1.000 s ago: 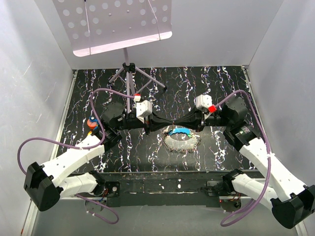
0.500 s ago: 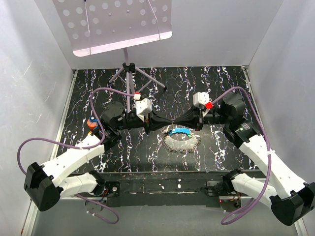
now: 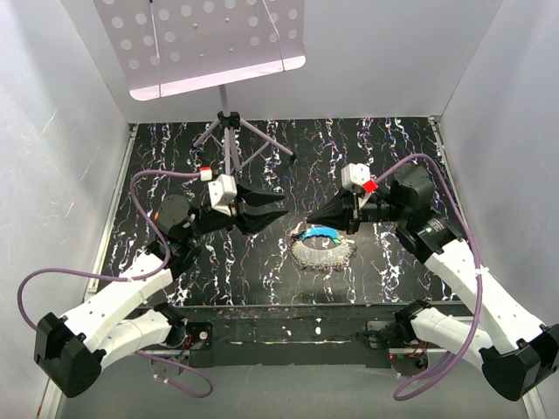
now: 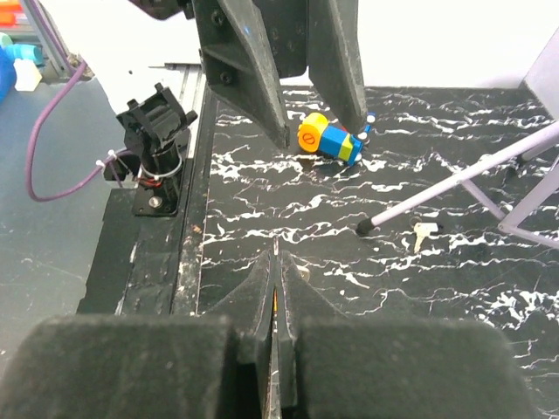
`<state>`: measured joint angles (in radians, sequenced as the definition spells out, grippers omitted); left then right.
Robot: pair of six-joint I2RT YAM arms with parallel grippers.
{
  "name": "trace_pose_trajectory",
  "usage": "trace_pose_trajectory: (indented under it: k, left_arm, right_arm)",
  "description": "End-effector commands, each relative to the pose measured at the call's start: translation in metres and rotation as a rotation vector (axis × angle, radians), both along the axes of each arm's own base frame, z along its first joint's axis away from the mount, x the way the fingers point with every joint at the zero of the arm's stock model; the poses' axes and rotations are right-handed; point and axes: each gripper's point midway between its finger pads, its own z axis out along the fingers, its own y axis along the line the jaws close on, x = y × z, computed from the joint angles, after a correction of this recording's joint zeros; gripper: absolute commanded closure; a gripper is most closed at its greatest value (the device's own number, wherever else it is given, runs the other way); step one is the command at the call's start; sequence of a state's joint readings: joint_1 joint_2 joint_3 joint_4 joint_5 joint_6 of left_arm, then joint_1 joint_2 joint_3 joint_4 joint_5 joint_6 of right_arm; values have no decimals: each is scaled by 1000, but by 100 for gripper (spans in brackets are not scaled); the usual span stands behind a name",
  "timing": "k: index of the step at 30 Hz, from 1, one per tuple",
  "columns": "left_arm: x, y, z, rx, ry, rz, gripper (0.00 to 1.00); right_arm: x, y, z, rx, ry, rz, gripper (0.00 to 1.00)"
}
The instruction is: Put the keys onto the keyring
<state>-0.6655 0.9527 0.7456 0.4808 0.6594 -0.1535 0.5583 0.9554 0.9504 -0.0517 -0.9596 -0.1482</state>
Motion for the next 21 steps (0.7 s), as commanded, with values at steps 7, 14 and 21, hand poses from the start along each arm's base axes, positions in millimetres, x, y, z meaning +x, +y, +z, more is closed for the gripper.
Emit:
trace_pose_trajectory:
  k: [7,14,21]
  left_arm:
    - [-17,-5,-1,-74,-56,-145,72]
    - [-22,-10,5,-97,-50,-210,73]
    - [-22,-13,4,-107,-30,-232,73]
  right_arm:
    - [-7,0,33,119,-92,20,99]
    - [-3,0,35,131,-91,1,99]
    - [-2,1,36,141,-89,0,99]
